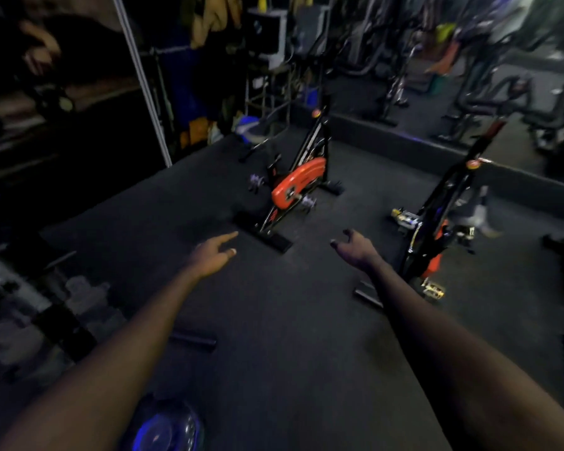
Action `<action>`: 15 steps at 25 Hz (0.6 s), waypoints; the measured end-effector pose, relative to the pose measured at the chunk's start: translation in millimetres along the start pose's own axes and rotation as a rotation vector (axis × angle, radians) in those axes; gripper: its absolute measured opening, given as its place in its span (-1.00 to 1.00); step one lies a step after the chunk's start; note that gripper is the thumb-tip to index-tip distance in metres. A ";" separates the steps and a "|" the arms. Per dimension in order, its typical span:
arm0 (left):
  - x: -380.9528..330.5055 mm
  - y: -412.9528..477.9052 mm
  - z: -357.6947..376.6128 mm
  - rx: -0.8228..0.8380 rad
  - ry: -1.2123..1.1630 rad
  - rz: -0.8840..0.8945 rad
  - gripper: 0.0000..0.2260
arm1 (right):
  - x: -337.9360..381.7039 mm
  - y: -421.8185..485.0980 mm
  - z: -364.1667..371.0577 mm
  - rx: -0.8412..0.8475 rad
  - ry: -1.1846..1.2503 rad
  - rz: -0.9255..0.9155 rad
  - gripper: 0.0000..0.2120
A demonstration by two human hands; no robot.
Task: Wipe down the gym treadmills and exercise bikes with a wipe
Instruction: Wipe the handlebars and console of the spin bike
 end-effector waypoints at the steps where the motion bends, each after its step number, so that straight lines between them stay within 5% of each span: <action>1: -30.7 -0.8 -3.4 -0.009 0.002 0.052 -0.55 | -4.5 -2.5 -30.1 -0.045 0.003 0.008 -0.39; 15: -353.0 -75.1 51.4 0.148 0.144 0.713 -0.53 | -71.1 -178.6 -281.7 -0.585 -0.027 0.295 -0.43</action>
Point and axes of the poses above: each hand's wrist, its own y-axis towards the middle knuckle, its own z-axis out of the palm, x = y × z, the point moved 3 cm from there along y, towards the middle knuckle, and after that the axes turned 15 degrees about -z, right-handed, at the moved point
